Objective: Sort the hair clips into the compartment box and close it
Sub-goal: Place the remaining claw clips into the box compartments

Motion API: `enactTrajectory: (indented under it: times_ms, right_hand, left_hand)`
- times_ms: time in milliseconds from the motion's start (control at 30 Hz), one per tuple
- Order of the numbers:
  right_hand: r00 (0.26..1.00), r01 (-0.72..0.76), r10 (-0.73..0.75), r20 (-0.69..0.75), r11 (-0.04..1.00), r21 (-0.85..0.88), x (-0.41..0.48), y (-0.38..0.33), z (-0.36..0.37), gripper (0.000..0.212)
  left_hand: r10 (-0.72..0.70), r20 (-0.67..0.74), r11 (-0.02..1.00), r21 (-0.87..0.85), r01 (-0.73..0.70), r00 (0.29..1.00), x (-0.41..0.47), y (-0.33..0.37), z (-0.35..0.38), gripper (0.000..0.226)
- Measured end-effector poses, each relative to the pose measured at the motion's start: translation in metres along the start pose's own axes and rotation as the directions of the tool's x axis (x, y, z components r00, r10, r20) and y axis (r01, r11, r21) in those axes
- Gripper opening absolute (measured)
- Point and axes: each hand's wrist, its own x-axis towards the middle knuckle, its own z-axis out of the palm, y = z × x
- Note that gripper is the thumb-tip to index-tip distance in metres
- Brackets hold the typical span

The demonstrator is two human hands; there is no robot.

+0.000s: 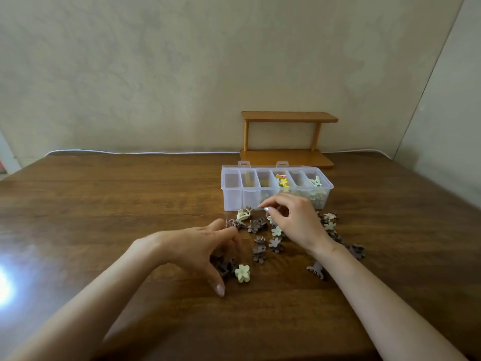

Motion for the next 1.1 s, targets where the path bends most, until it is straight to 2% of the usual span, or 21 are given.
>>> enactTrajectory:
  times_ms: [167, 367, 500, 567, 667, 733, 933, 1100]
  right_hand:
    - [1.0, -0.02, 0.02, -0.011, 1.0, 0.015, 0.001, 0.0, -0.001, 0.014]
    - [0.998, -0.062, 0.064, -0.027, 0.997, 0.052, 0.001, 0.003, -0.008, 0.013]
    - [0.998, -0.064, 0.065, -0.02, 0.997, 0.049, 0.002, 0.002, -0.013, 0.013]
    - [0.997, -0.054, 0.05, 0.066, 0.997, 0.062, 0.002, 0.0, -0.016, 0.016]
    - [0.961, 0.01, -0.01, 0.278, 1.0, 0.003, 0.002, -0.003, -0.015, 0.018]
    - [0.939, 0.034, -0.018, 0.342, 0.999, -0.042, 0.002, -0.002, -0.01, 0.021]
    - [0.964, 0.008, 0.022, 0.263, 0.994, -0.111, 0.003, 0.0, -0.008, 0.009]
    - [0.957, -0.102, 0.128, 0.259, 0.988, -0.112, 0.002, -0.002, -0.012, 0.014]
  left_hand:
    - [0.085, -0.145, 0.996, -0.016, -0.088, 0.986, 0.022, 0.007, 0.005, 0.048]
    - [0.088, -0.314, 0.996, 0.051, -0.076, 0.945, 0.058, 0.011, -0.003, 0.047]
    - [0.077, -0.402, 0.99, -0.081, -0.119, 0.913, 0.068, 0.004, 0.003, 0.043]
    - [0.068, -0.442, 0.977, -0.153, -0.15, 0.894, 0.066, -0.001, 0.007, 0.043]
    - [0.04, -0.48, 0.97, -0.193, -0.15, 0.876, 0.062, -0.005, 0.009, 0.043]
    - [0.033, -0.497, 0.979, -0.16, -0.129, 0.867, 0.062, -0.008, 0.009, 0.04]
    - [0.102, -0.474, 0.985, -0.072, -0.154, 0.875, 0.061, -0.01, 0.008, 0.033]
    - [0.105, -0.476, 0.993, 0.0, -0.12, 0.873, 0.059, -0.01, 0.007, 0.033]
